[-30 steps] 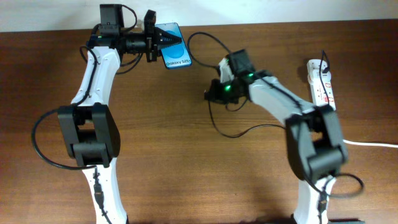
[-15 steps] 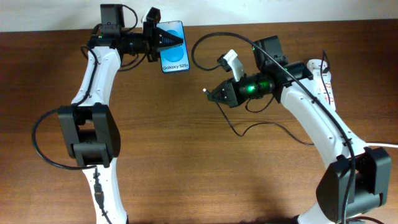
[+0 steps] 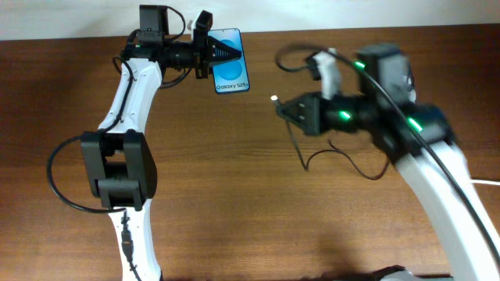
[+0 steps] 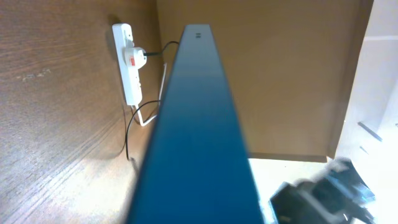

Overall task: Plug charger to phone and switch on socket
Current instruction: 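Lift the USB-C plug up toward the phone's bottom port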

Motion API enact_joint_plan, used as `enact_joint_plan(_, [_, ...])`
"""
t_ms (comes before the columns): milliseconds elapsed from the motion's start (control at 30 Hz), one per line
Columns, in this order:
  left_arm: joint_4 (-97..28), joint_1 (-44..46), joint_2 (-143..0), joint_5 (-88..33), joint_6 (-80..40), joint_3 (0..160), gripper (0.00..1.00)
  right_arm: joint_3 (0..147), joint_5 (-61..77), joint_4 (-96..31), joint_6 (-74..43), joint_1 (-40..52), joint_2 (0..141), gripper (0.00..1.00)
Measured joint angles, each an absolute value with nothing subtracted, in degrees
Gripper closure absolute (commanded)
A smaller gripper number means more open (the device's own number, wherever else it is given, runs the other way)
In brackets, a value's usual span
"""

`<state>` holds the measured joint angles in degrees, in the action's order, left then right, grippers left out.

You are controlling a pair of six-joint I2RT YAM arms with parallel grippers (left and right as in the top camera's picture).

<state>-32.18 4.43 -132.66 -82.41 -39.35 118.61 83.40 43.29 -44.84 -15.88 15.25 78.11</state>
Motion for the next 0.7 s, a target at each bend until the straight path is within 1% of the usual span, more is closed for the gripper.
enact_joint_plan(100, [-32.2, 4.4, -132.7, -82.7, -39.4, 118.6, 1.0, 76.4, 42.3, -40.7, -17.8, 15.0, 66.3, 0.96])
enact_joint_plan(133, [-32.2, 4.6, -132.7, -82.9, -39.2, 118.6, 1.0, 72.0, 42.9, -36.7, -19.6, 15.0, 63.2, 0.96])
enact_joint_plan(200, [-32.1, 5.1, -132.7, -83.2, -39.0, 118.6, 1.0, 63.3, 44.8, -27.4, -23.7, 15.0, 61.6, 0.96])
enact_joint_plan(267, [-32.1, 6.5, -132.7, -83.2, -39.0, 118.6, 1.0, 55.5, 45.8, -19.6, -28.3, 15.0, 63.9, 0.96])
enact_joint_plan(333, [-32.1, 8.2, -132.7, -83.2, -38.9, 118.6, 1.0, 51.1, 46.5, -13.8, -32.3, 15.0, 66.9, 0.96])
enact_joint_plan(500, [-30.8, 10.9, -132.7, -83.5, -38.9, 118.6, 1.0, 50.6, 47.7, -4.3, -37.3, 15.7, 72.8, 0.96])
enact_joint_plan(567, [-30.7, 10.9, -132.7, -83.6, -38.8, 118.6, 1.0, 50.5, 48.6, -0.6, -38.6, 16.8, 75.6, 0.96])
enact_joint_plan(600, [-30.7, 10.8, -132.7, -83.6, -38.8, 118.6, 1.0, 50.4, 49.6, 4.0, -40.7, 18.0, 78.6, 0.96])
enact_joint_plan(700, [-30.7, 10.5, -132.7, -83.6, -38.8, 118.6, 1.0, 50.3, 49.8, 8.5, -43.6, 18.9, 79.9, 0.96])
